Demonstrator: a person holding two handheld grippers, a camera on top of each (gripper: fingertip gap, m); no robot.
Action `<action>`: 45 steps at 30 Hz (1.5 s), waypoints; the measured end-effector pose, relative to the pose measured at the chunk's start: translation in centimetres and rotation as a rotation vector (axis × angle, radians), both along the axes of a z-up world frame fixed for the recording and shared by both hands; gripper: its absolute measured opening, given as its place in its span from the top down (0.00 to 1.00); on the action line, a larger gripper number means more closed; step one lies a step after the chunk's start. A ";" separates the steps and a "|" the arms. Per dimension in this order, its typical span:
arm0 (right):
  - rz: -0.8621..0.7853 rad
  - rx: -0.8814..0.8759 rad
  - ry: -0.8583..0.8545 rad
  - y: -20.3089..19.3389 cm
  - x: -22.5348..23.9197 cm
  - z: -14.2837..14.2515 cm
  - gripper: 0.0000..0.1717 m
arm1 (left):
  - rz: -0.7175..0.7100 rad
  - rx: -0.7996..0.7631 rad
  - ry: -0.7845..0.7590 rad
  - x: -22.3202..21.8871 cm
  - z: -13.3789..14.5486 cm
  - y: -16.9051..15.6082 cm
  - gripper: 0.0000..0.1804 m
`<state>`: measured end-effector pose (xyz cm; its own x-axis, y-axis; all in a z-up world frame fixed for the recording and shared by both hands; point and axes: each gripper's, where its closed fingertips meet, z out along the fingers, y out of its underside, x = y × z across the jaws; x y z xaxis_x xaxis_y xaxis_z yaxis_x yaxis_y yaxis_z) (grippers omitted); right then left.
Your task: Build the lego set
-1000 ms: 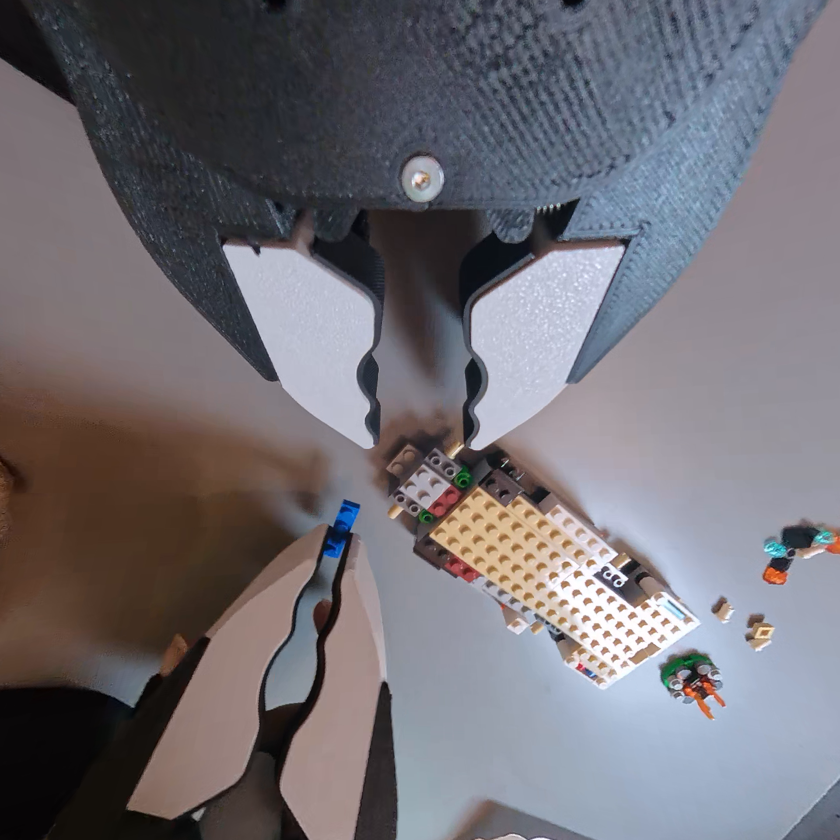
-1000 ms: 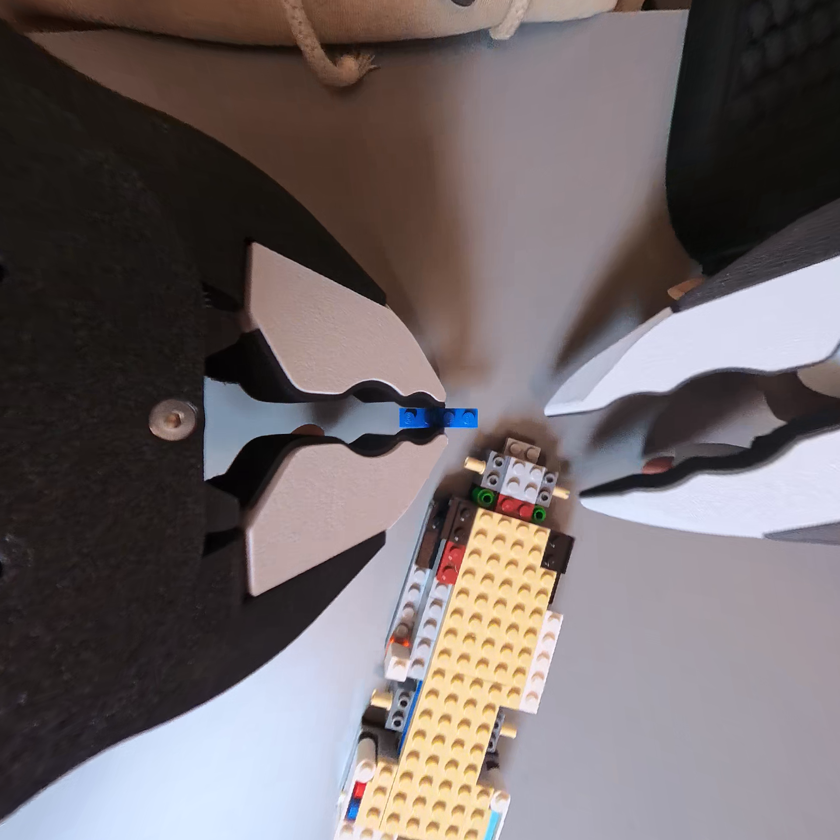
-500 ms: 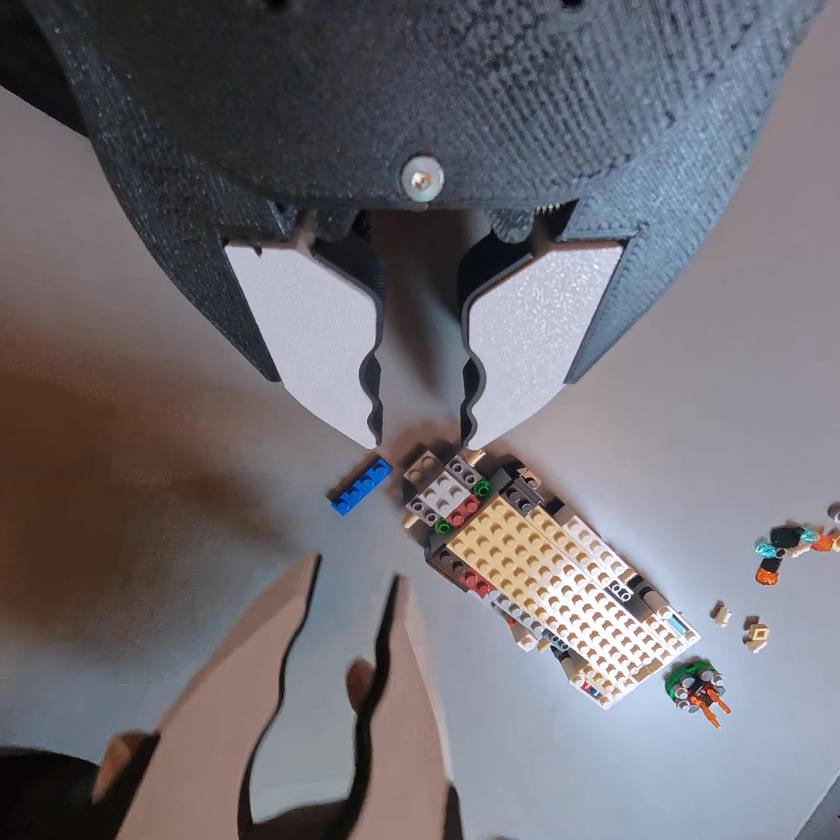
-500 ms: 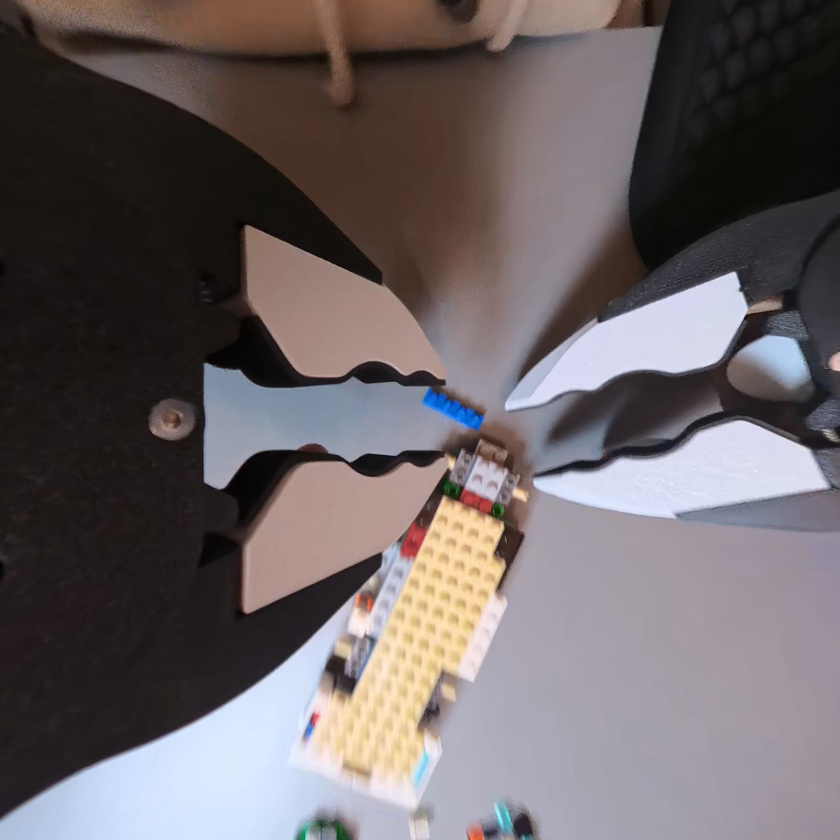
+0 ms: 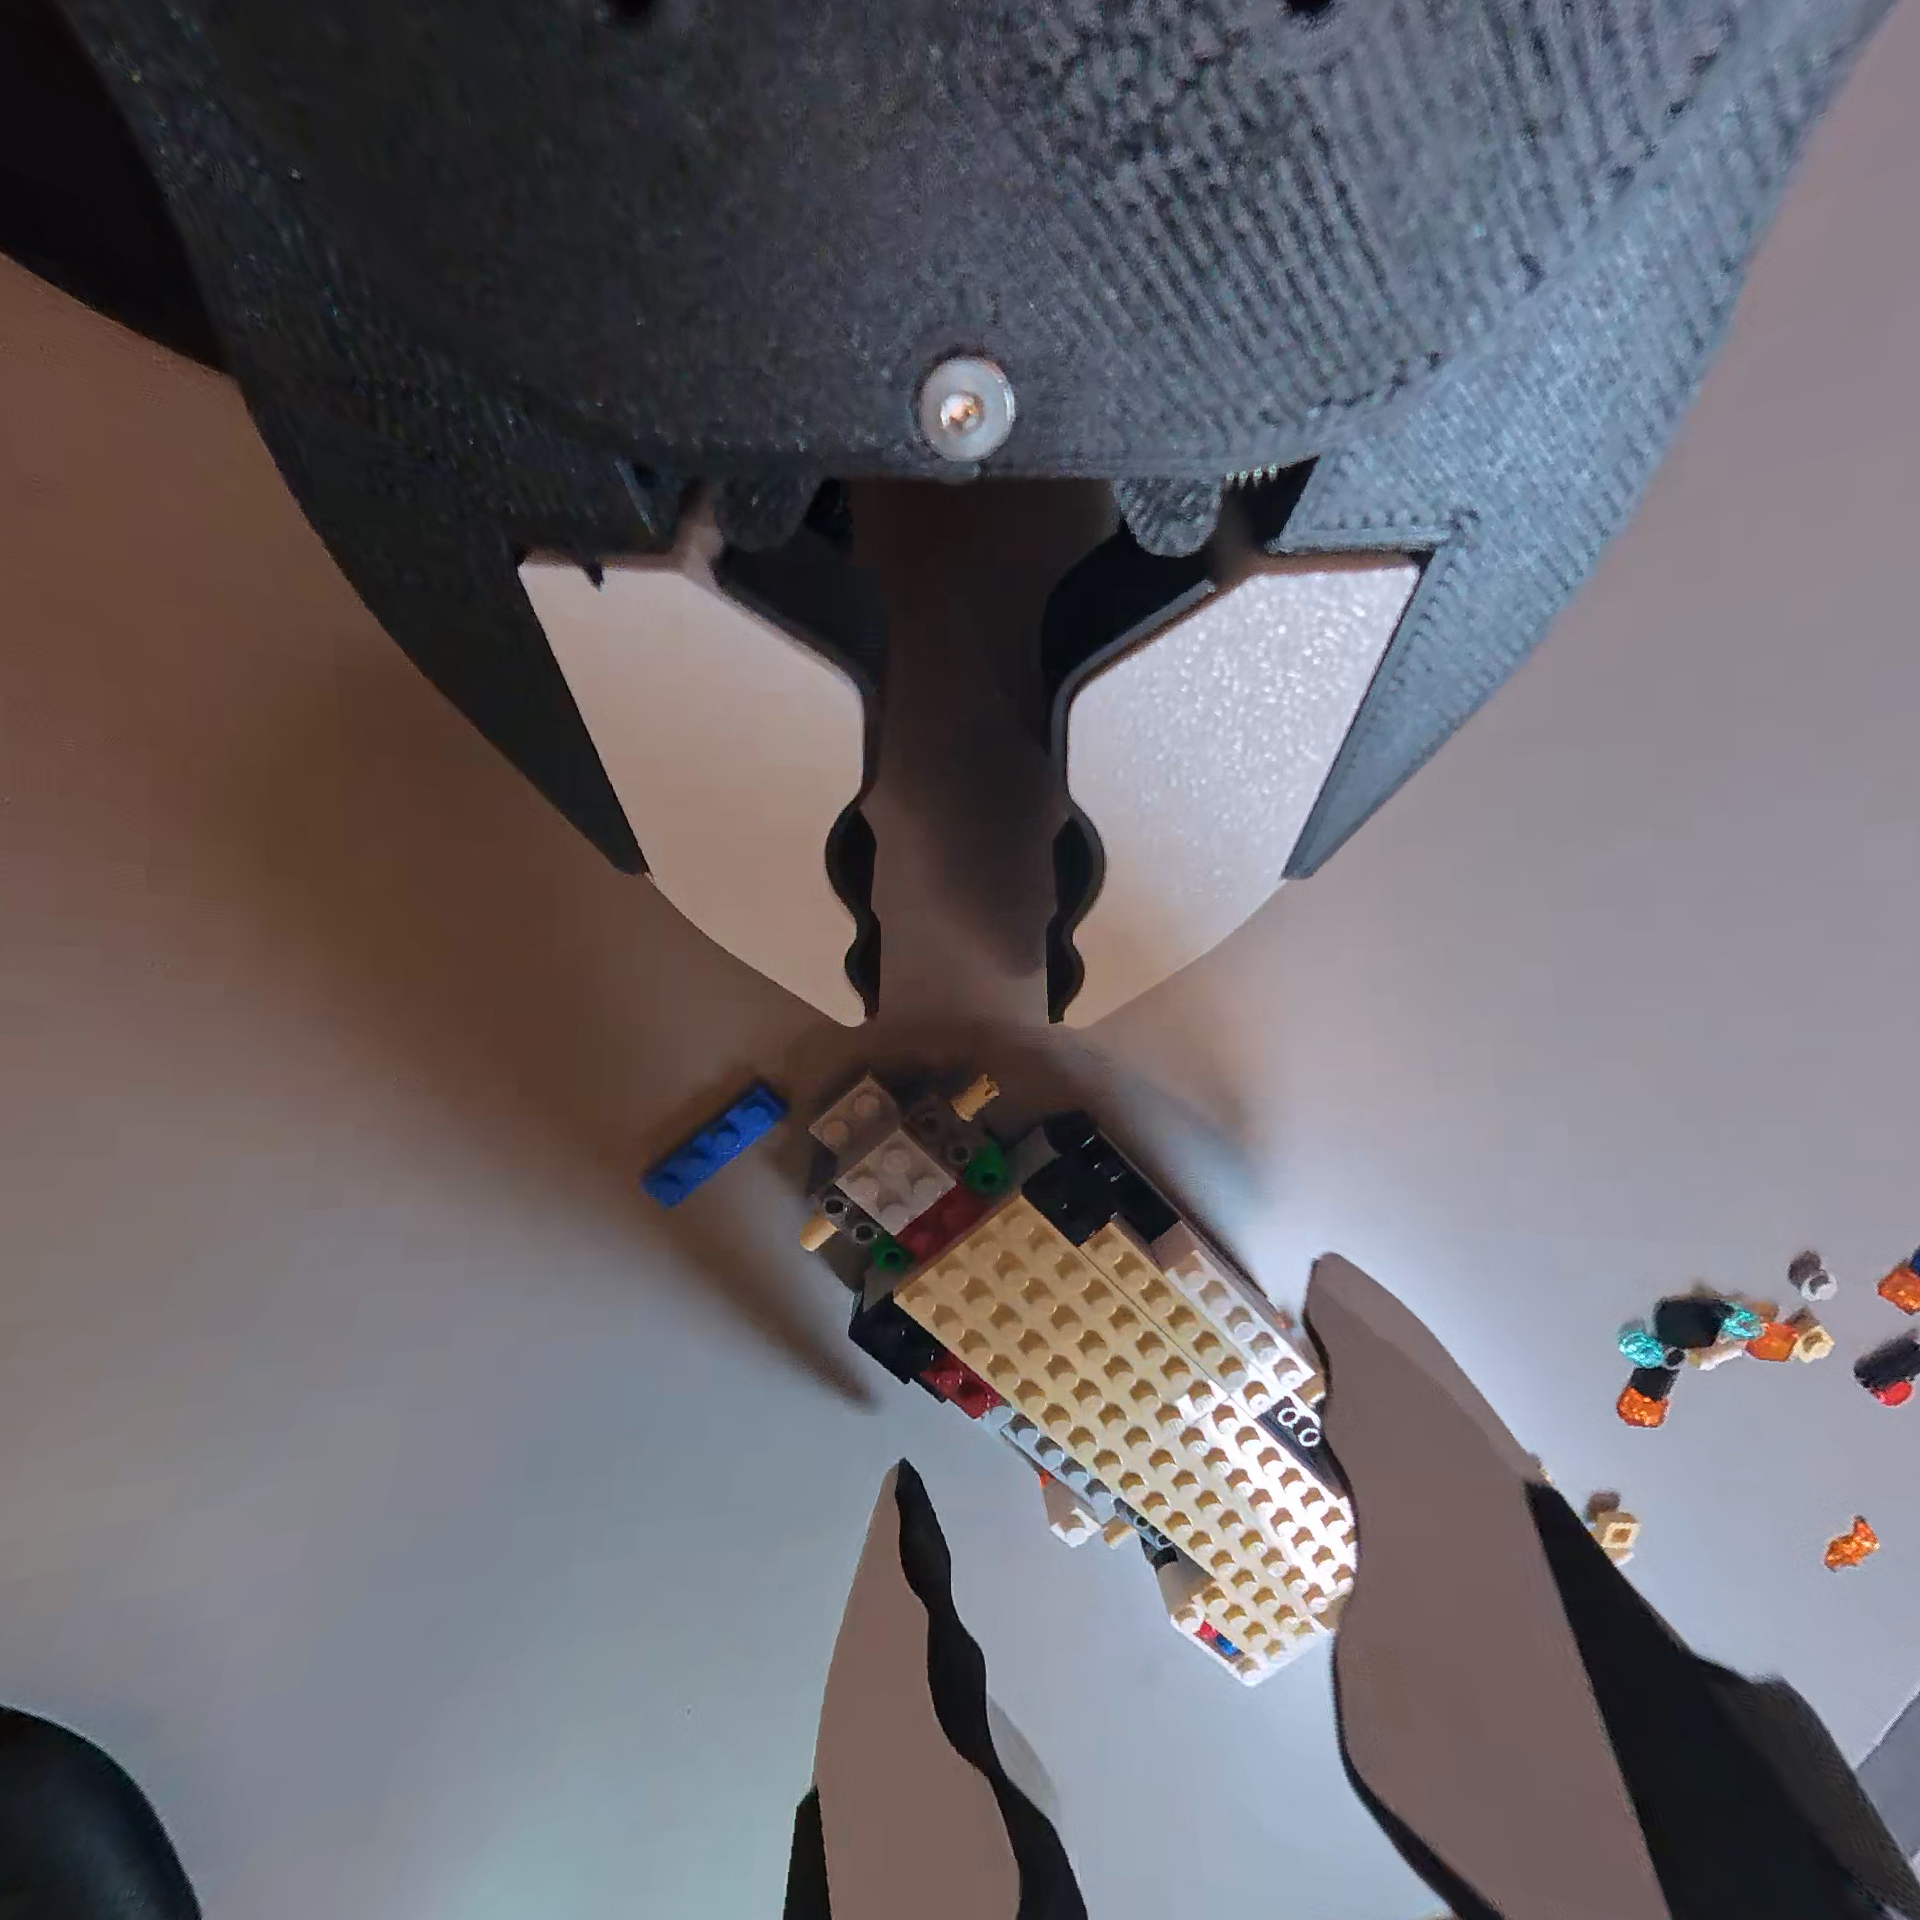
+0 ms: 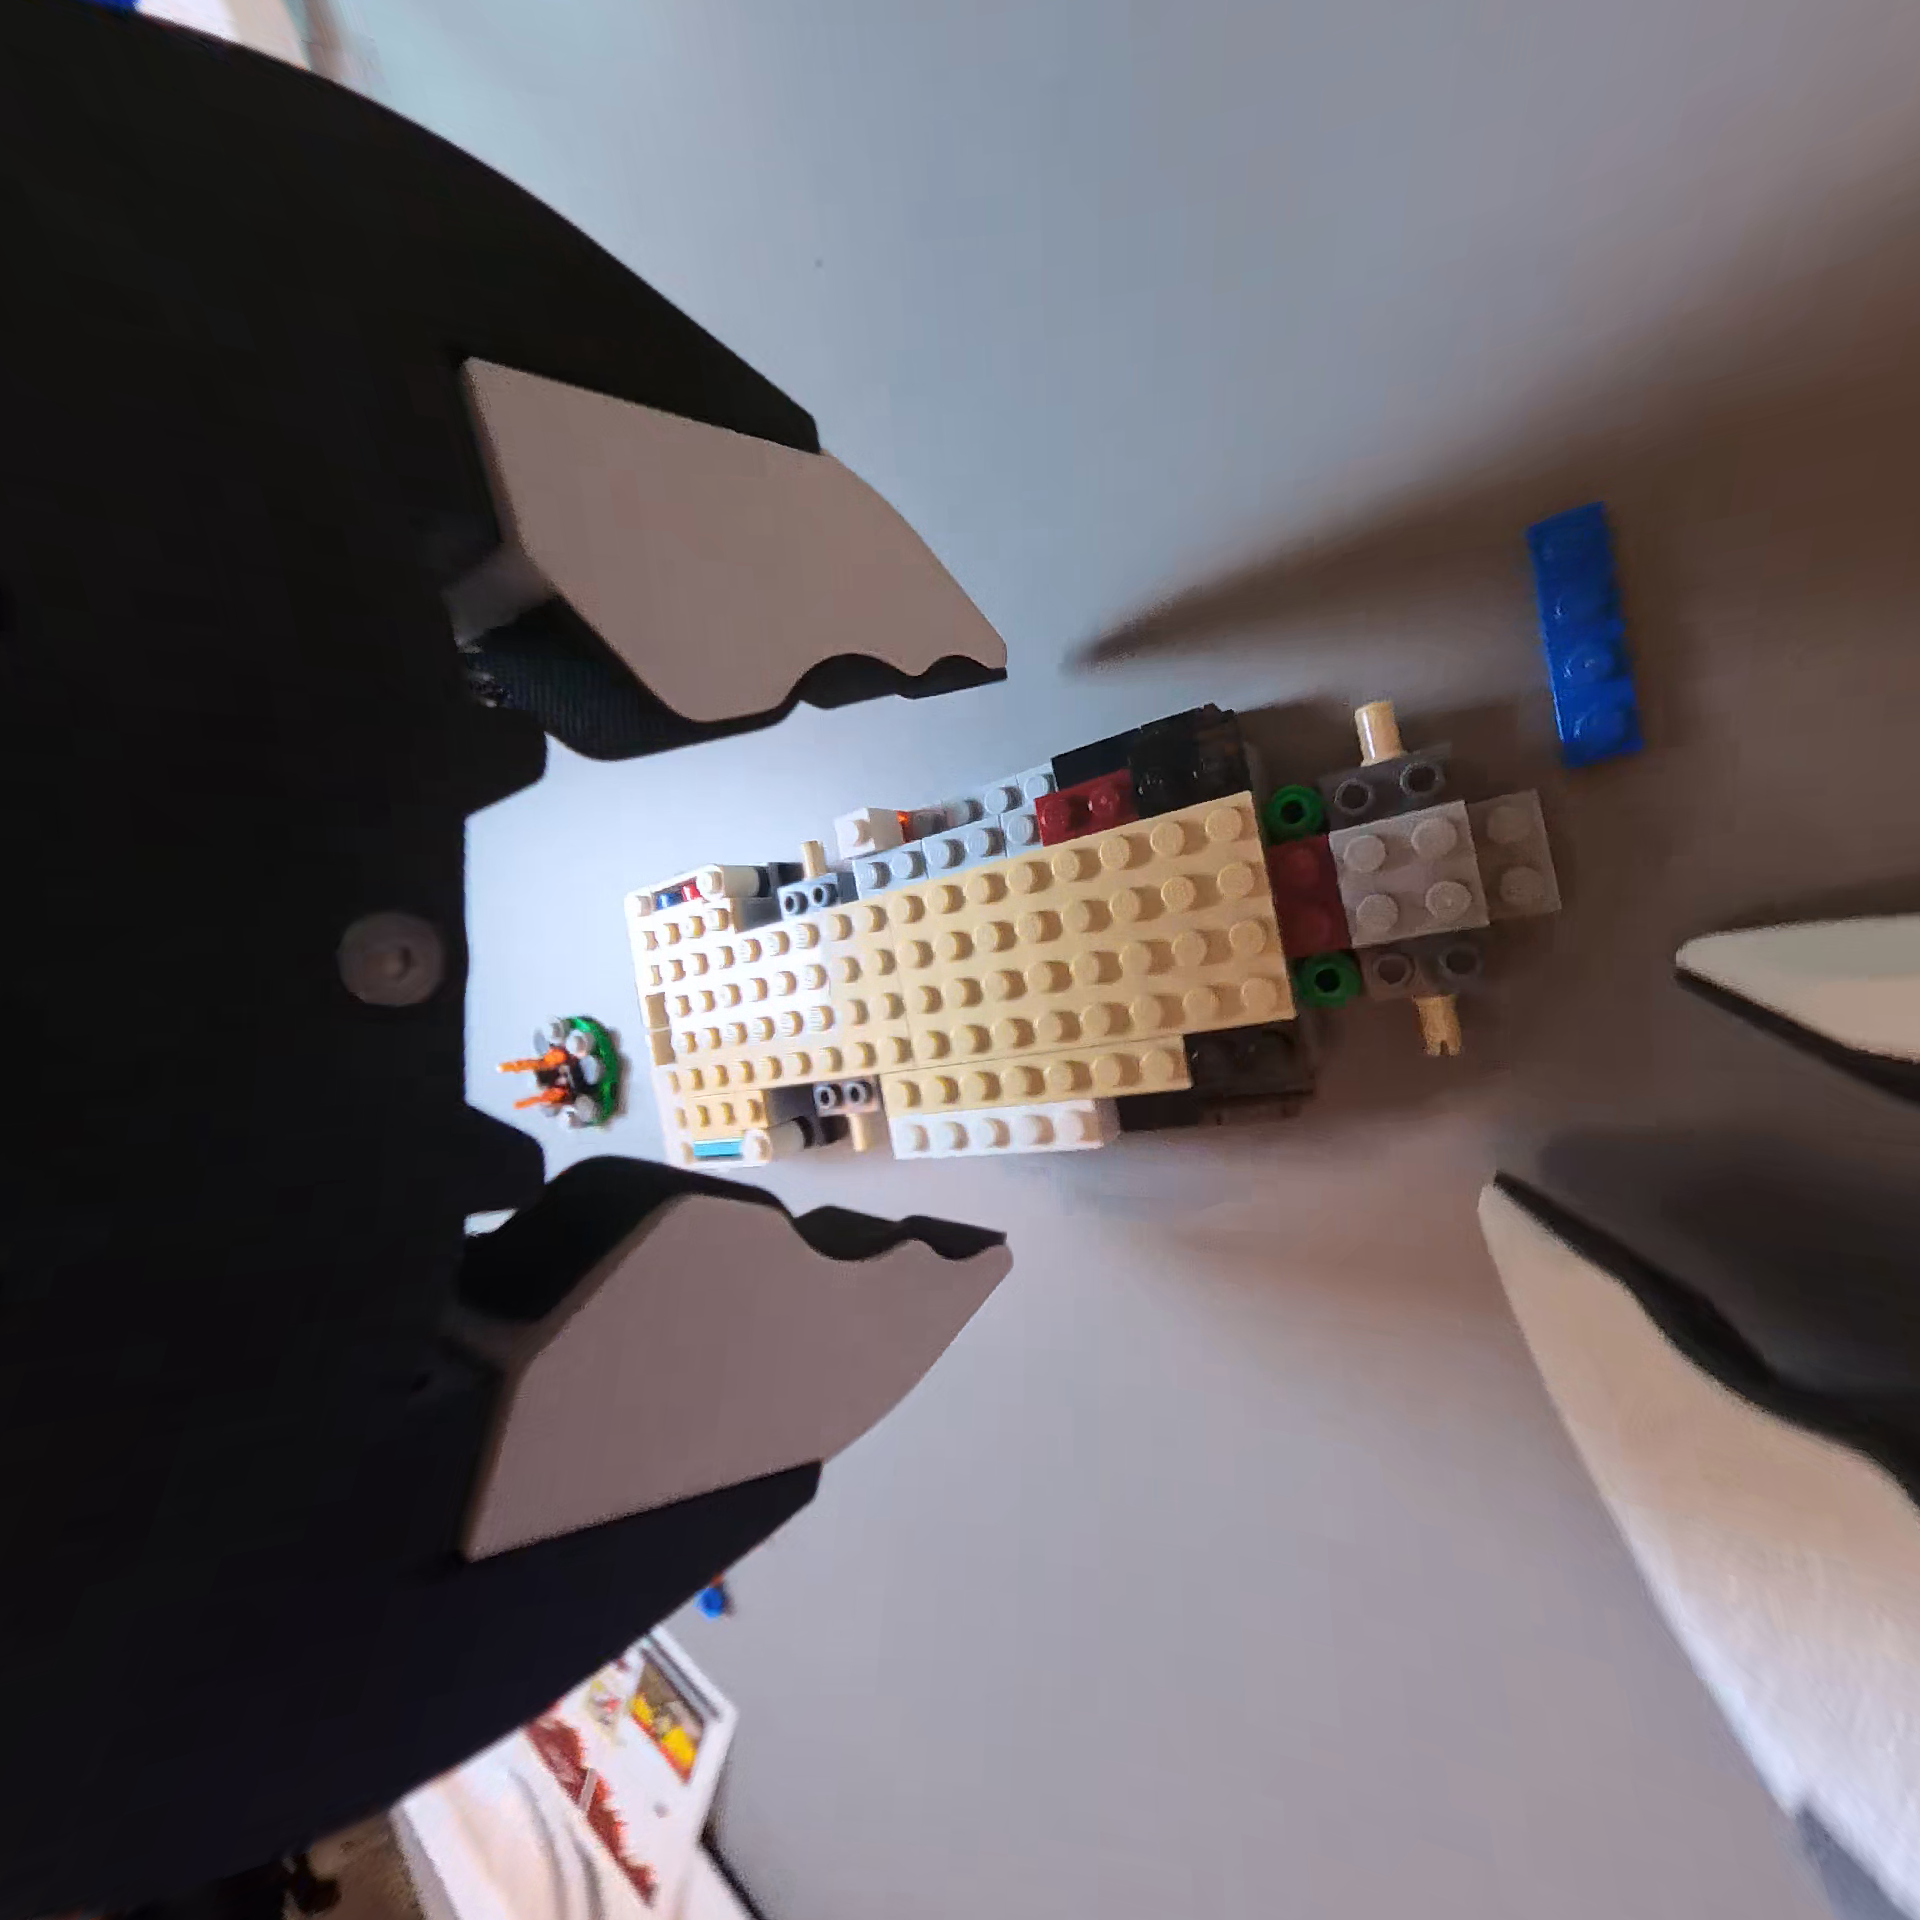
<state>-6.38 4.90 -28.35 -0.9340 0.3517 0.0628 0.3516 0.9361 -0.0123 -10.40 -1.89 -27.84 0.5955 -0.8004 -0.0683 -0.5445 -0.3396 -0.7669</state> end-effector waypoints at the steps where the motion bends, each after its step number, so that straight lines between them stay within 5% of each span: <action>1: 0.026 0.012 -0.022 0.1 0.0 -0.4 0.45 | 0.002 0.001 -0.004 -0.1 0.0 0.0 0.83; 6: 0.018 -0.018 -0.060 -0.1 0.4 -0.8 0.58 | -0.003 0.003 -0.008 0.0 0.1 -0.1 0.83; 18: -0.391 -0.198 0.086 -2.0 7.0 1.3 0.58 | -0.035 0.033 0.007 0.7 0.7 -0.6 0.83; 37: -0.410 -0.191 0.134 -2.8 6.6 1.1 0.58 | -0.374 -0.036 0.219 4.1 -0.5 0.3 0.82; 45: -0.522 -0.156 0.067 -2.3 7.1 0.3 0.58 | -0.308 0.047 0.169 3.2 1.2 1.3 0.81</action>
<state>0.69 2.56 -28.01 -0.6288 0.7772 0.0261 0.7625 0.6228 -0.1755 -7.18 -0.62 -26.66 0.3033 -0.9345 -0.1865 -0.7367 -0.1058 -0.6678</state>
